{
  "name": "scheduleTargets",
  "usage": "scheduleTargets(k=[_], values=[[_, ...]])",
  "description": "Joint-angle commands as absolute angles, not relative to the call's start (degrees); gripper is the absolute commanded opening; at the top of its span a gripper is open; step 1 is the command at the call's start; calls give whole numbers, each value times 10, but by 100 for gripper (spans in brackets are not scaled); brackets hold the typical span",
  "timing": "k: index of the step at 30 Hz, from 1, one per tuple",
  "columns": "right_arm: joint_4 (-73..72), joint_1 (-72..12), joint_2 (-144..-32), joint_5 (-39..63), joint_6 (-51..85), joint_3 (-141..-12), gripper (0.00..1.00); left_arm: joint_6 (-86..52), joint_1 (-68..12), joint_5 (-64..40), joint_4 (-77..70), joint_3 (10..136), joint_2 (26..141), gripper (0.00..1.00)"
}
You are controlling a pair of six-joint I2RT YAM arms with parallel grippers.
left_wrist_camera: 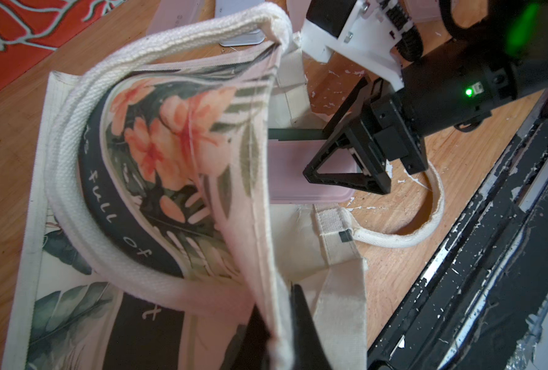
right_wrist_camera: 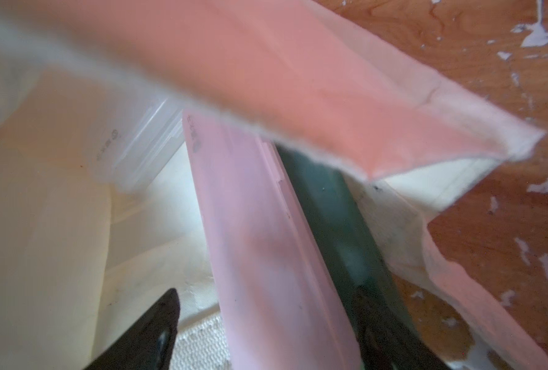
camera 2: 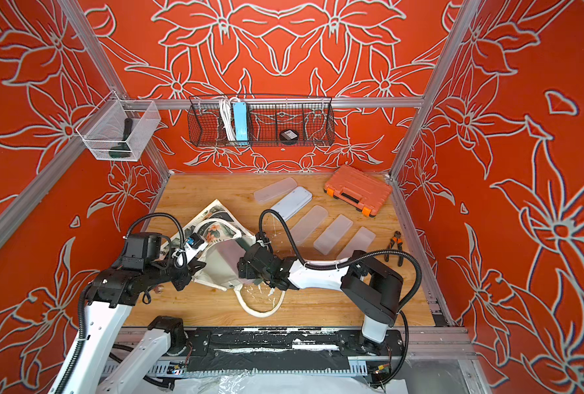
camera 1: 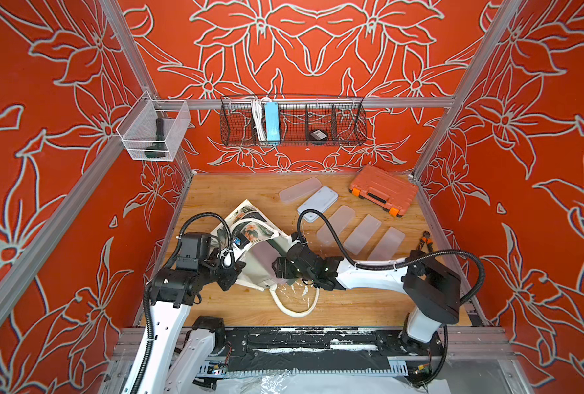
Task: Take out the pencil case from the canvas bag
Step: Pick up the pencil case from the canvas bag.
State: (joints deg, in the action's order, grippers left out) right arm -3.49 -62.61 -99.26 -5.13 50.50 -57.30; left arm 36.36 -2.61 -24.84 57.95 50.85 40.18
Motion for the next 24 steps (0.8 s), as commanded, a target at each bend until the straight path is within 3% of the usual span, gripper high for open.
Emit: scheduleTargets(k=[1, 8, 18, 24], values=[[10, -630, -1003, -33, 414, -595, 90, 349, -27, -302, 568, 505, 391, 0], [120, -633, -1028, -38, 315, -663, 93, 311, -28, -325, 557, 497, 381, 0], [138, -639, -1035, -58, 230, -671, 98, 302, -27, -344, 544, 471, 364, 0], [130, -644, -991, -131, 253, -641, 99, 294, -27, -329, 537, 456, 354, 0]])
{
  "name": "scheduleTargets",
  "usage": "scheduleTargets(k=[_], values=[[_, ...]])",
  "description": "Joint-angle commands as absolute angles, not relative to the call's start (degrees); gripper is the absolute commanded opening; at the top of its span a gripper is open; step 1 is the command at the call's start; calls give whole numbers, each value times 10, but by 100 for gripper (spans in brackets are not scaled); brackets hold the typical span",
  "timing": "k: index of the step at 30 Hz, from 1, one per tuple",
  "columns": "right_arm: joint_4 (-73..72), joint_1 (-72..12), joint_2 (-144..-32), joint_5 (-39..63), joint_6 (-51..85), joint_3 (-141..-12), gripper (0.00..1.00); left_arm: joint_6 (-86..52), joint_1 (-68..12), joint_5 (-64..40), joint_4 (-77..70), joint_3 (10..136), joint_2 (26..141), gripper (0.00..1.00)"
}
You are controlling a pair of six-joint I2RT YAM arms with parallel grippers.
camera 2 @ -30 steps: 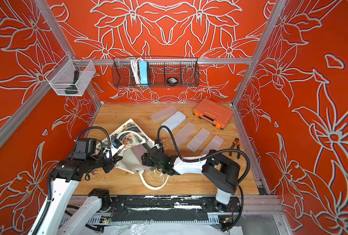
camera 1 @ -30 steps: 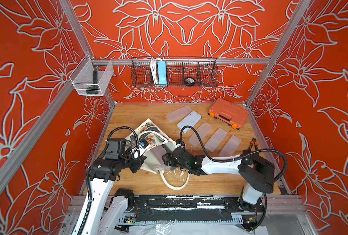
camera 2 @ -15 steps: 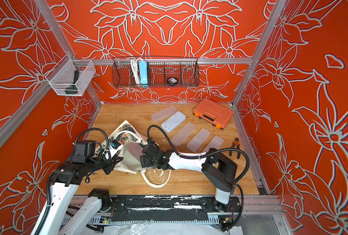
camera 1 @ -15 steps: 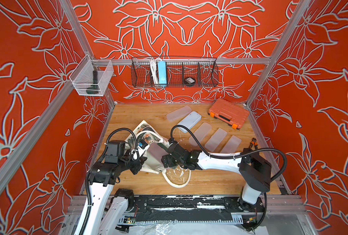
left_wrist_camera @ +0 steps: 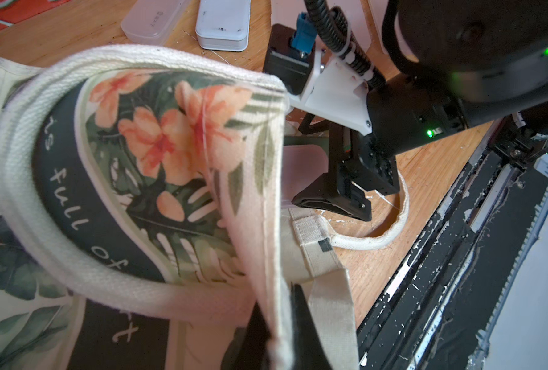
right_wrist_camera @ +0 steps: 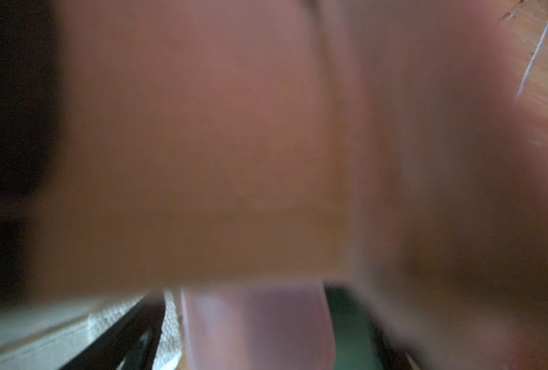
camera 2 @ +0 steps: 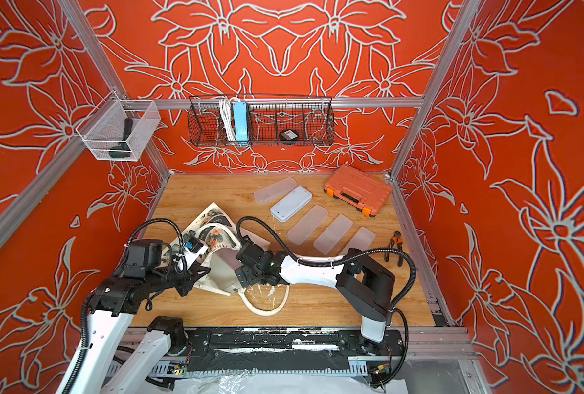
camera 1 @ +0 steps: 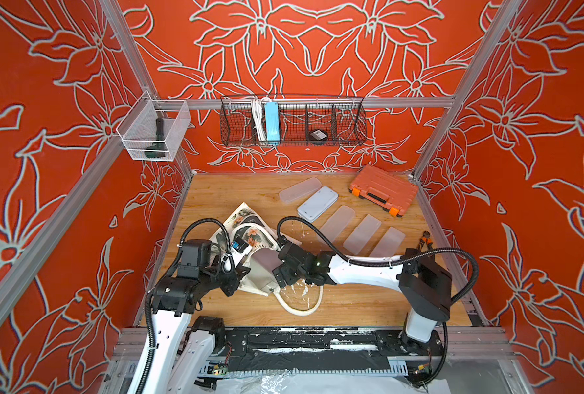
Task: Take out the pencil case from the canvas bag
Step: Pick up the pencil case from the canvas bag.
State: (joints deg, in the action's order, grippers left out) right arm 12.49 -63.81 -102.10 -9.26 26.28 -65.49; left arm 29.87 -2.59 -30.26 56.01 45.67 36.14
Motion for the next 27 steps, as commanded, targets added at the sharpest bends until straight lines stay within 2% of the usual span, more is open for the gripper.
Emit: scheduleTargets(k=[1, 7, 16, 22, 27], values=[[124, -643, -977, -132, 259, -632, 99, 293, -27, -326, 536, 455, 353, 0], [128, -640, -931, -117, 288, -605, 99, 286, -27, -320, 534, 446, 348, 0], [89, -638, -844, -97, 325, -500, 99, 280, -27, -314, 529, 443, 350, 0], [77, -638, -828, -79, 351, -466, 99, 278, -25, -314, 527, 442, 350, 0], [70, -658, -844, -87, 315, -478, 99, 275, -22, -316, 527, 442, 348, 0]])
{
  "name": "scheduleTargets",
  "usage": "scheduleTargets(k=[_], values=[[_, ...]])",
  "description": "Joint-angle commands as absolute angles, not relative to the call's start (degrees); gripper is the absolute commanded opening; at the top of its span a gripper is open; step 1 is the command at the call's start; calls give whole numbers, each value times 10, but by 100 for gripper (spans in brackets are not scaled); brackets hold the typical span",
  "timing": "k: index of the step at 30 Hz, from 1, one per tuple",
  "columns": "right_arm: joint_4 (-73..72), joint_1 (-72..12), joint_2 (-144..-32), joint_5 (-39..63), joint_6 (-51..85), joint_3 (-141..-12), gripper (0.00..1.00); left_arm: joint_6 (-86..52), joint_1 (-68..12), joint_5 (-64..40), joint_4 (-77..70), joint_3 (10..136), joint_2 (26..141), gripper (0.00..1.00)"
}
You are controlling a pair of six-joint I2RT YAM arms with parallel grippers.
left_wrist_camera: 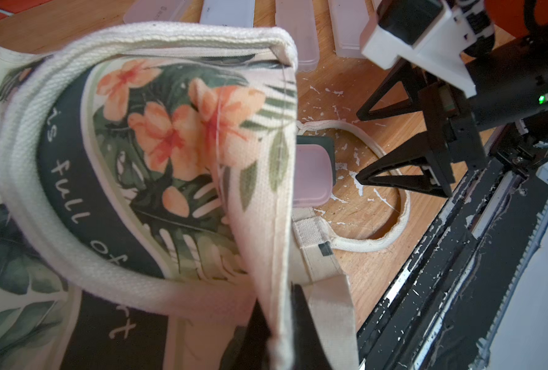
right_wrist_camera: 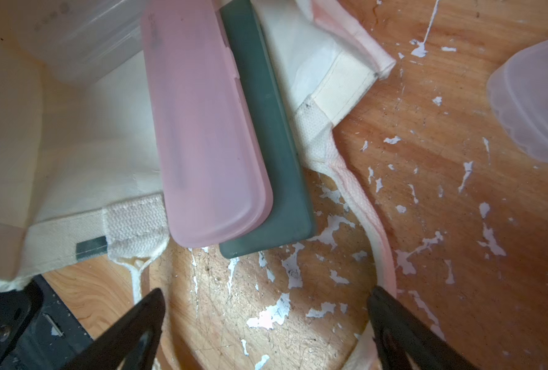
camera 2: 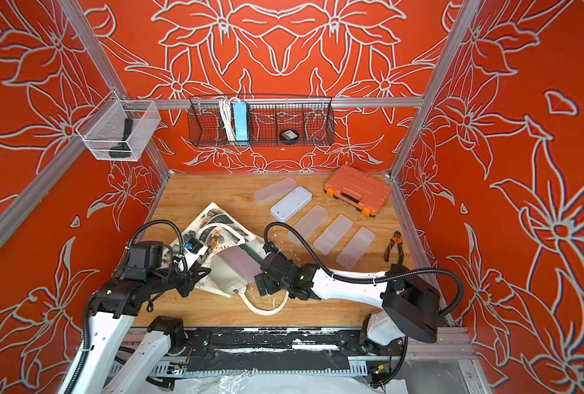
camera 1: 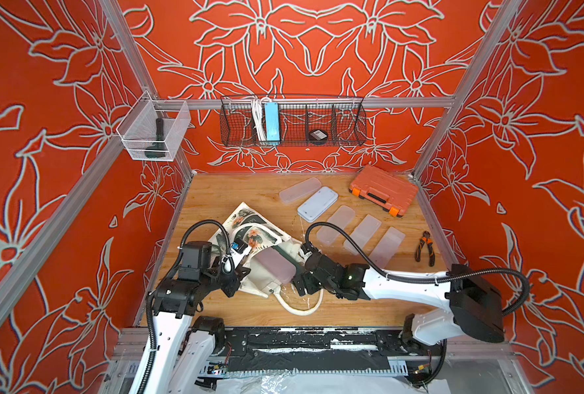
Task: Take out the pencil case from the canvas bag
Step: Pick up the pencil case from the canvas bag.
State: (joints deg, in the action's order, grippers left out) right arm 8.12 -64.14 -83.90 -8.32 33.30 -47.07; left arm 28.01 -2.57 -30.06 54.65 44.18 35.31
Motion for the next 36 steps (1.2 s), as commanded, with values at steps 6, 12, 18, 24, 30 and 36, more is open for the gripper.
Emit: scheduleTargets(k=[6, 12, 18, 24, 30, 36], values=[[44, -682, -857, -152, 244, -488, 99, 274, -19, -316, 526, 442, 349, 0], [32, -690, -901, -178, 189, -524, 99, 274, -19, -317, 525, 441, 351, 0], [43, -690, -963, -177, 160, -577, 99, 274, -18, -317, 525, 441, 353, 0], [66, -690, -1014, -171, 155, -627, 99, 274, -18, -317, 524, 441, 354, 0], [98, -690, -1063, -168, 154, -673, 99, 274, -18, -317, 524, 440, 355, 0], [130, -690, -1097, -178, 158, -707, 96, 275, -18, -320, 524, 440, 353, 0]])
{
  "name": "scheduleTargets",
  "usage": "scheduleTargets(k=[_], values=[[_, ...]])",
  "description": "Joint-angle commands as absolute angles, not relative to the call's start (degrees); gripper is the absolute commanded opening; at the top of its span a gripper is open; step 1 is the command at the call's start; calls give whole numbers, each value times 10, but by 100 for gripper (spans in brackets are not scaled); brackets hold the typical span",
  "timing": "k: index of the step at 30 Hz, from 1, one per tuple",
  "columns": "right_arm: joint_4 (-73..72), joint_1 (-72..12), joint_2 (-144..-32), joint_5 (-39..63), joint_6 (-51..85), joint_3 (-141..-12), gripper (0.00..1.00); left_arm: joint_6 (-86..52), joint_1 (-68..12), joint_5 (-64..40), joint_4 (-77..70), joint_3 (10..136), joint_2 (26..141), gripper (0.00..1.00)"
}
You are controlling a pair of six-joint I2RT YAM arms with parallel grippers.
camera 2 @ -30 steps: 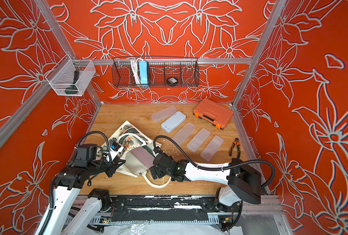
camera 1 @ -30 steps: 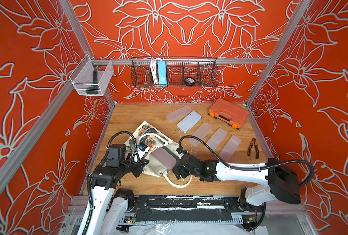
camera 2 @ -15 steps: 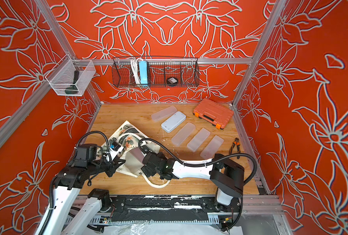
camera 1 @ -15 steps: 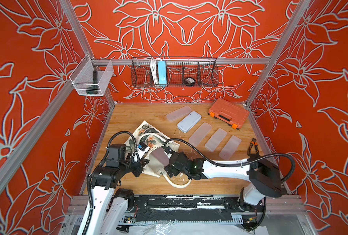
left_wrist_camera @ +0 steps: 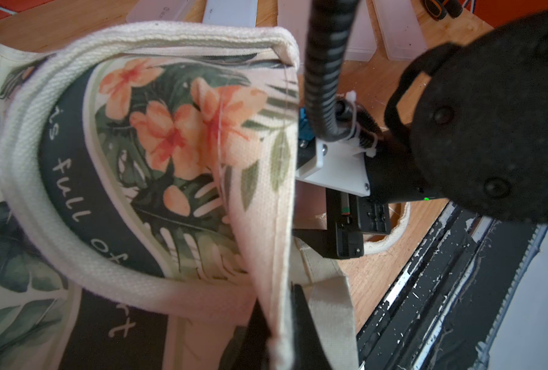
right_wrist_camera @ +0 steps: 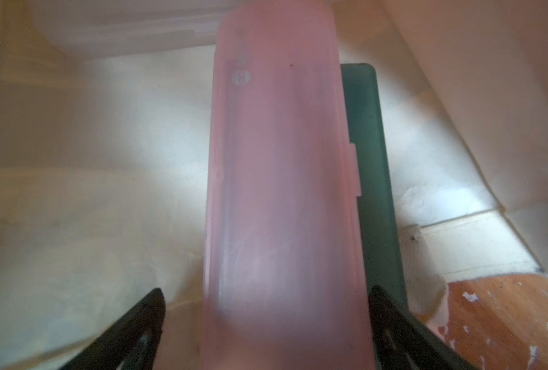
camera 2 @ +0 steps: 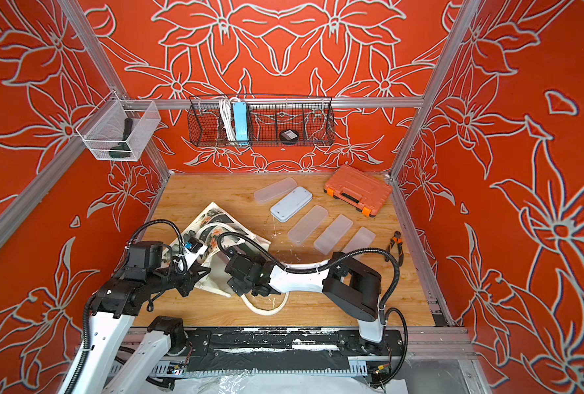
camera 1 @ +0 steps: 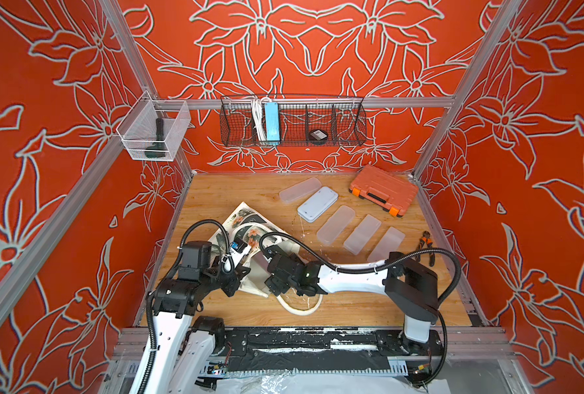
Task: Take out the pencil case from the canvas bag
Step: Pick up the pencil case from the canvas bag.
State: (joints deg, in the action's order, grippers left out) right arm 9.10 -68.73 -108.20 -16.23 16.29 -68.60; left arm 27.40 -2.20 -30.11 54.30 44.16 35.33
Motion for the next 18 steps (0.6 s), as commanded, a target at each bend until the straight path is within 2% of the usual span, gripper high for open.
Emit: scheduleTargets(k=[1, 11, 18], values=[[135, -690, -1101, -181, 161, -711, 95, 274, -18, -320, 525, 440, 353, 0], [131, -690, -1096, -186, 160, -707, 77, 276, -18, -321, 525, 438, 350, 0], [135, -690, -1088, -215, 163, -701, 76, 276, -18, -321, 525, 438, 349, 0]])
